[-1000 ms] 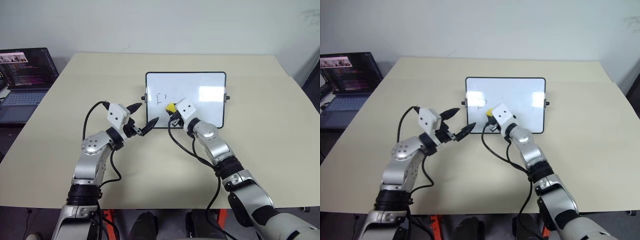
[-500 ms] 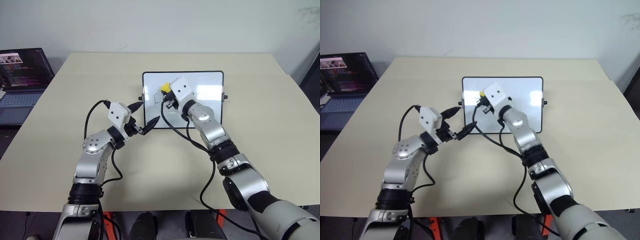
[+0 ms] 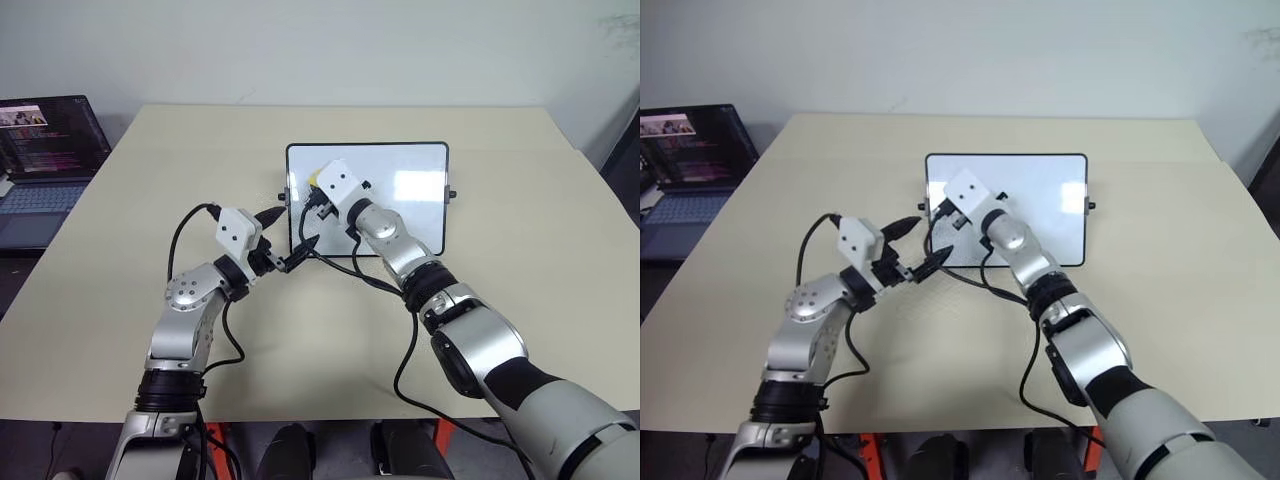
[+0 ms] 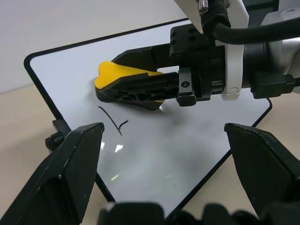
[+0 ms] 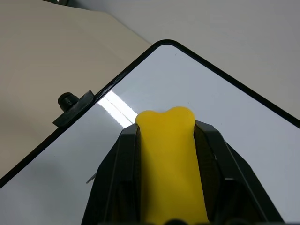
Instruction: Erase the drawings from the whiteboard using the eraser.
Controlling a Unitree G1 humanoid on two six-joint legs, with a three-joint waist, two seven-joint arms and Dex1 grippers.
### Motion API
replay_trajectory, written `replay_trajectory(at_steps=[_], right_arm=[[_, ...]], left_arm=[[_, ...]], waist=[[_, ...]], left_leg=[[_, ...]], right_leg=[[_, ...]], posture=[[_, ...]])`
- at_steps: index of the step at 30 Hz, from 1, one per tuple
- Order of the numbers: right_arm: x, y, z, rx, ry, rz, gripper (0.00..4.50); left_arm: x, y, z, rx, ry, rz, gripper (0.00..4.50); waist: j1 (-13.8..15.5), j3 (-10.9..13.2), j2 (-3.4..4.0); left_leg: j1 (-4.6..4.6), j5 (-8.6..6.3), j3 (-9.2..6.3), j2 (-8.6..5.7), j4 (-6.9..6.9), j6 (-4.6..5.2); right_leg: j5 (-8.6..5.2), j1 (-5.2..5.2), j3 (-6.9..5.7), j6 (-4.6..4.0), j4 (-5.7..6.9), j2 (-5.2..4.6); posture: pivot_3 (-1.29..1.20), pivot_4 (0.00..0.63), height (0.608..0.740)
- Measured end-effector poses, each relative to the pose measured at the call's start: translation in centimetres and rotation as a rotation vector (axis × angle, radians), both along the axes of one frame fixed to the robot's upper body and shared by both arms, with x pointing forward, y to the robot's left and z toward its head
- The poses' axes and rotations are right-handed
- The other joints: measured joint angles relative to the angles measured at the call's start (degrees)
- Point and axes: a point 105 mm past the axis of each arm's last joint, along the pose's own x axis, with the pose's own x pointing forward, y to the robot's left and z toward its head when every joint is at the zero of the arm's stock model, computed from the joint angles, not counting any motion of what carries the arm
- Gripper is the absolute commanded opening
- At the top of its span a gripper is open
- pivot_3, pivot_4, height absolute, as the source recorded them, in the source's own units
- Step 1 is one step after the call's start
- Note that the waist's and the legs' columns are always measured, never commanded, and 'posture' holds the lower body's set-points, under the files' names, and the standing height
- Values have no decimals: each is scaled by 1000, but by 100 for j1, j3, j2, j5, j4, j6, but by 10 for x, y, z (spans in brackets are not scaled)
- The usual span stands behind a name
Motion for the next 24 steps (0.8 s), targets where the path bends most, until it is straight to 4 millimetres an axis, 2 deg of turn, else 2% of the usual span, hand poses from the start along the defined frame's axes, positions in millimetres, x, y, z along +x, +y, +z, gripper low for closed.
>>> replay_trajectory(at_steps=[8, 17, 24], right_arm=[[-2, 0, -3, 5, 9, 13, 1268], [-19, -1, -35, -11, 55, 77, 1268], [-31, 0, -54, -46, 80, 117, 1268]], left_arm=[[0, 0, 0, 0, -3, 0, 4500], [0, 1, 0, -2, -3, 6, 4500], [-6, 10, -13, -5, 32, 46, 4500]], waist=[[1, 0, 0], [5, -2, -1], [8, -7, -1]], left_leg=[[0, 0, 0, 0, 0, 0], [9, -1, 0, 0, 4, 2], [16, 0, -2, 0, 7, 2]], right_leg=[[0, 0, 1, 0, 0, 0], [0, 8, 1, 0, 6, 0], [0, 10, -1, 0, 21, 0]], posture=[[0, 150, 740], [0, 150, 740], [0, 150, 740]])
